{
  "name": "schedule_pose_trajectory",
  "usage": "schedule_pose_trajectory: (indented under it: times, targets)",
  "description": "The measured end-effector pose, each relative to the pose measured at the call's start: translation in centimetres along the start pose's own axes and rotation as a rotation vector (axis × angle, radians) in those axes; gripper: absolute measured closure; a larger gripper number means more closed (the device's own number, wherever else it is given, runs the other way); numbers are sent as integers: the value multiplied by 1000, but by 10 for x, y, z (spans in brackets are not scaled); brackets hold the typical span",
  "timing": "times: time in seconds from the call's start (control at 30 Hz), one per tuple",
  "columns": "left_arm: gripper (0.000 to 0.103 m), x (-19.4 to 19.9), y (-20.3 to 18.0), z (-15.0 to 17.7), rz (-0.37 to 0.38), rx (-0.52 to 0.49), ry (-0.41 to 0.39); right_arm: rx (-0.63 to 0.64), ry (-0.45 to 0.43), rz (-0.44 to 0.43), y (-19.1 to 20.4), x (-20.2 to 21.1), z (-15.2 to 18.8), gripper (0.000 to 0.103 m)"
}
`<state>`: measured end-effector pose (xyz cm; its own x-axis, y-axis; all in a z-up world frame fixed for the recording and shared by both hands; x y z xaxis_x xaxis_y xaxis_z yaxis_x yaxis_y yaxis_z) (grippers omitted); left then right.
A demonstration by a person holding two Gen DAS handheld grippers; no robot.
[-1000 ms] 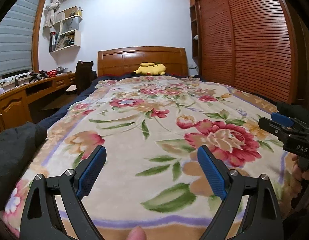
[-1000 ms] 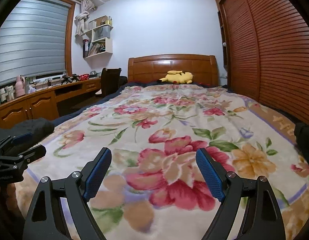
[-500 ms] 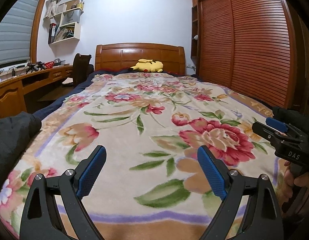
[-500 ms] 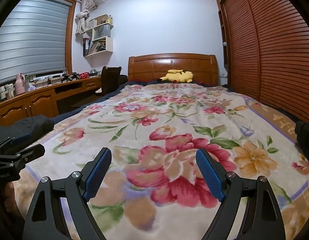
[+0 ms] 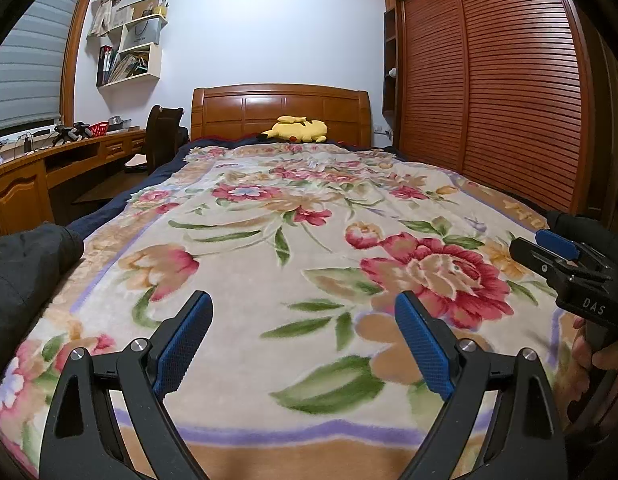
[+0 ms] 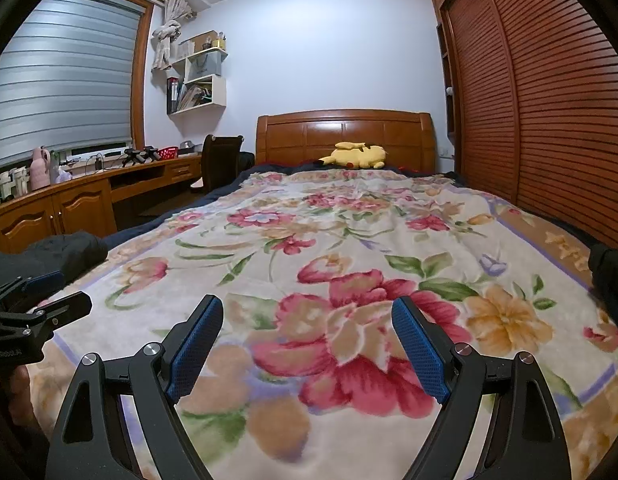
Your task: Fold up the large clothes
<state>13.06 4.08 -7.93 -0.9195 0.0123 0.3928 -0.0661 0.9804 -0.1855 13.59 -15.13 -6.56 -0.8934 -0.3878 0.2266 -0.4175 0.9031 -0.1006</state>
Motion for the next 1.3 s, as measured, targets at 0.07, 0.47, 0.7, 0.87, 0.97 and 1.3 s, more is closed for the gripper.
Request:
schedule_pose_trajectory:
  times: [0.07,0.47,0.7,0.87,0.97,1.3]
  targets:
    - [10,0,0,0,0,1,1,1,-1,-3,-1,-1,0,15]
    - [10,1,0,-1,0,0,-1,9,-7,-7,-5,-2,3,15]
    - [10,0,3,1,-2,8,-5,5,-7,-10,-8,-4,3,15]
    - [10,0,3,1,-2,8,-5,5,-7,-11,-8,-4,3,15]
    - [10,0,3,1,-1,8,-5,5,-9,-13,-8,-4,4,15]
    - [10,0,3,1,-2,9,-5,4,-12,-13,-9,-4,3,15]
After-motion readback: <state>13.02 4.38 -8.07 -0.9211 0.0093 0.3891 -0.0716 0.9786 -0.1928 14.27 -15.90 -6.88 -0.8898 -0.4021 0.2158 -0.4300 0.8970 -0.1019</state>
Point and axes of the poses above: each gripper's, at about its wrist camera, not at the fingertips, and x roughly against the way its jaws point, y to its left, z to its underside, the point moved 7 cm from there along -x, roughly the way its jaws point, and after that the axes turned 9 degrees about x, right-handed, at the moved point
